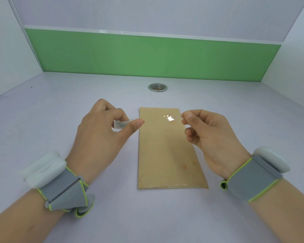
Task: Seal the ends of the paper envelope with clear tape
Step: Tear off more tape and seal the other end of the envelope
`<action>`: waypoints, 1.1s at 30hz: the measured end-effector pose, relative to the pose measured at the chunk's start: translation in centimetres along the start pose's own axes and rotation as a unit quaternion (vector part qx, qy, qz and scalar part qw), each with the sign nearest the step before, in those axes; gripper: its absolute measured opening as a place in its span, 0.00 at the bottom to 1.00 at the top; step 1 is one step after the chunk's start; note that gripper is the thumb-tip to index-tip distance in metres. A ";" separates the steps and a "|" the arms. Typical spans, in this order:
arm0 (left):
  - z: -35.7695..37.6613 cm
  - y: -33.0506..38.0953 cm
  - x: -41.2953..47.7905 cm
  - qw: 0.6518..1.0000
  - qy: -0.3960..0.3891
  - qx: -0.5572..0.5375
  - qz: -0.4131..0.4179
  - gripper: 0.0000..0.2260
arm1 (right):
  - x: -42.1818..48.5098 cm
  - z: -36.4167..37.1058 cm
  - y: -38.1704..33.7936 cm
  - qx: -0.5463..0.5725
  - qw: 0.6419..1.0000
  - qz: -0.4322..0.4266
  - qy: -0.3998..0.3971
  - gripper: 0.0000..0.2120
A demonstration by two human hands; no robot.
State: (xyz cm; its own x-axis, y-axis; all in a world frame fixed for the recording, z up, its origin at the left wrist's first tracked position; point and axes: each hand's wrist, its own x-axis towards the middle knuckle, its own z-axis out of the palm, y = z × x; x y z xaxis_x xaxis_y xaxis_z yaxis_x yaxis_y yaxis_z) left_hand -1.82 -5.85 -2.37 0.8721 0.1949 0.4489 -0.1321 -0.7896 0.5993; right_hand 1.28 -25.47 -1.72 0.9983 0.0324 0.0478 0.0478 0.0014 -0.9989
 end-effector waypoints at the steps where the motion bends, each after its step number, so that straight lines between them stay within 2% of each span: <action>1: -0.1 -0.1 0.0 1.000 0.003 -0.003 0.001 0.16 | 0.0 -0.1 0.0 -0.010 1.000 -0.003 -0.007 0.08; 6: 0.1 -0.2 0.0 0.999 0.035 -0.029 0.022 0.17 | 0.0 -0.4 0.0 -0.017 1.000 0.007 -0.003 0.07; 10: 0.1 -0.2 0.2 0.996 0.059 -0.041 0.060 0.14 | -0.2 -0.5 -0.1 -0.007 1.000 0.017 -0.006 0.11; 16: 0.2 0.2 0.0 0.990 0.048 -0.039 0.123 0.14 | -0.3 -0.3 -0.3 -0.035 0.999 0.010 0.034 0.14; 22: 0.3 0.8 -0.4 0.980 0.047 -0.013 0.194 0.14 | -1.1 0.7 0.2 -0.145 0.982 -0.093 0.083 0.09; 27: -0.2 1.0 -0.2 0.973 0.056 0.003 0.224 0.12 | -0.9 0.2 0.1 -0.189 0.957 -0.199 0.094 0.21; 31: -0.4 1.5 -0.4 0.968 0.041 0.012 0.248 0.10 | -1.7 0.2 -1.0 -0.290 0.886 -0.361 -0.025 0.26; 33: -0.4 1.7 -0.5 0.966 0.032 0.010 0.258 0.10 | -2.1 0.9 -0.9 -0.327 0.859 -0.386 -0.076 0.30</action>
State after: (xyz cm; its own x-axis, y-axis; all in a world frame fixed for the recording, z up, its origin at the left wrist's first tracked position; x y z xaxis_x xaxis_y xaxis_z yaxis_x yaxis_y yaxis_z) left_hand -2.65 -7.05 -1.33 0.6615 -0.1915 0.7251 -0.5309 -0.8025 0.2724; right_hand -0.85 -24.66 -0.88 0.6470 0.4045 0.6464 0.7520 -0.4786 -0.4533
